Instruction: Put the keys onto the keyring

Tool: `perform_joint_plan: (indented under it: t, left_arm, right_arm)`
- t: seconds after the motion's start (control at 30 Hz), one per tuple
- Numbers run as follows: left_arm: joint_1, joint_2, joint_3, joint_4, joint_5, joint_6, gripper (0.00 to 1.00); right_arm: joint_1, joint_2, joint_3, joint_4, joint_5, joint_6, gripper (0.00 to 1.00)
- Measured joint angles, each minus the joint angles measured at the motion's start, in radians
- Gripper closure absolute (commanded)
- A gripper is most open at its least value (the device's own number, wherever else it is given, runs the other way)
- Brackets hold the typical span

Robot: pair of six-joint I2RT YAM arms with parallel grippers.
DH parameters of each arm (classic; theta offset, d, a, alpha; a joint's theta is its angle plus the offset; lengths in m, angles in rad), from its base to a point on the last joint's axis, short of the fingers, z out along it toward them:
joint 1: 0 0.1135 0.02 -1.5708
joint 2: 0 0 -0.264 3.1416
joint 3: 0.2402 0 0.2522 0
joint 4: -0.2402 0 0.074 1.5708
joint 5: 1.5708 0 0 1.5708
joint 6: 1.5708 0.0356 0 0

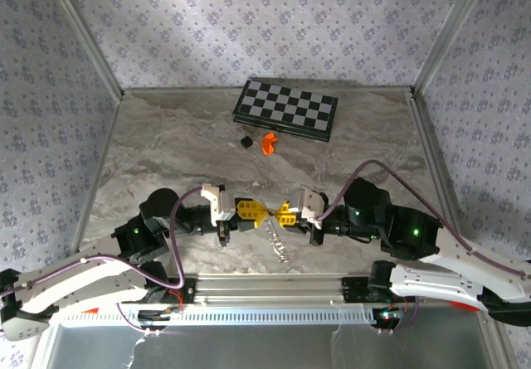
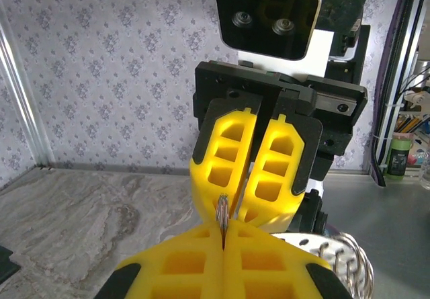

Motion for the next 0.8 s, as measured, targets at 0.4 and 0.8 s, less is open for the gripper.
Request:
perform_joint_plan:
  t: [0.4, 0.8]
  left_arm:
    - [0.000, 0.000, 0.000, 0.018, 0.003, -0.006, 1.00]
    - [0.000, 0.000, -0.014, 0.051, 0.018, -0.018, 1.00]
  right_arm:
    - [-0.017, 0.000, -0.021, 0.029, -0.049, 0.004, 0.74]
    - [-0.024, 0.000, -0.031, 0.076, -0.061, 0.026, 0.77]
